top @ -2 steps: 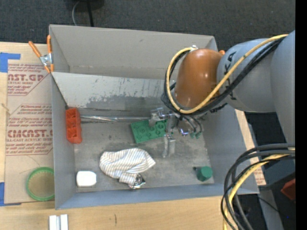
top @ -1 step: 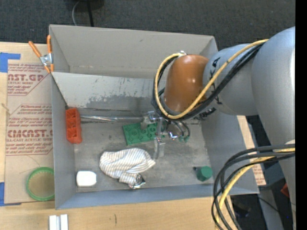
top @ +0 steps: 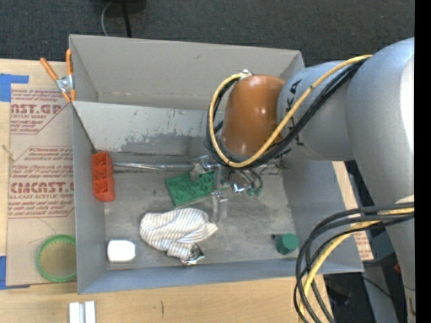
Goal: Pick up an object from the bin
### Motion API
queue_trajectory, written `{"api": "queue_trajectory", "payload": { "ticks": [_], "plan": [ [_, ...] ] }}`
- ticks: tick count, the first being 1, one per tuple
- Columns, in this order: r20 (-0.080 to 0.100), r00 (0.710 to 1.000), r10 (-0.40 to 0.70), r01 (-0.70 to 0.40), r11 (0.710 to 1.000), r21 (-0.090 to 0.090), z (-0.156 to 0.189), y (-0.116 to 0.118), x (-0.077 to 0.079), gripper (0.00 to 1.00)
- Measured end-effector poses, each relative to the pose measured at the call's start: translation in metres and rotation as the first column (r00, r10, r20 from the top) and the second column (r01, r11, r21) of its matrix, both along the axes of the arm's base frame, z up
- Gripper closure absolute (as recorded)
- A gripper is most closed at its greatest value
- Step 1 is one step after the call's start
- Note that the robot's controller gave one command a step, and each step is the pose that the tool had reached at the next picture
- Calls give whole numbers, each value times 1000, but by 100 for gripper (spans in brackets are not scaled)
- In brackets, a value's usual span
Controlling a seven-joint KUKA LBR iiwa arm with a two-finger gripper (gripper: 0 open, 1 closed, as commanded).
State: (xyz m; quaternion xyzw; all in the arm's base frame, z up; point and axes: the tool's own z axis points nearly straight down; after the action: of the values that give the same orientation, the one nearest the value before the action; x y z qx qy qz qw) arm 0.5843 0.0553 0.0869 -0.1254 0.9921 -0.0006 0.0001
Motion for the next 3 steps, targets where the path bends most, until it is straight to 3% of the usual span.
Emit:
{"api": "queue_trajectory", "payload": {
  "ticks": [2,3],
  "plan": [
    [6,1000,-25,25,1000,4,-7,51,-17,0],
    [10,989,145,-145,989,1,-12,70,-27,0]
  ]
}}
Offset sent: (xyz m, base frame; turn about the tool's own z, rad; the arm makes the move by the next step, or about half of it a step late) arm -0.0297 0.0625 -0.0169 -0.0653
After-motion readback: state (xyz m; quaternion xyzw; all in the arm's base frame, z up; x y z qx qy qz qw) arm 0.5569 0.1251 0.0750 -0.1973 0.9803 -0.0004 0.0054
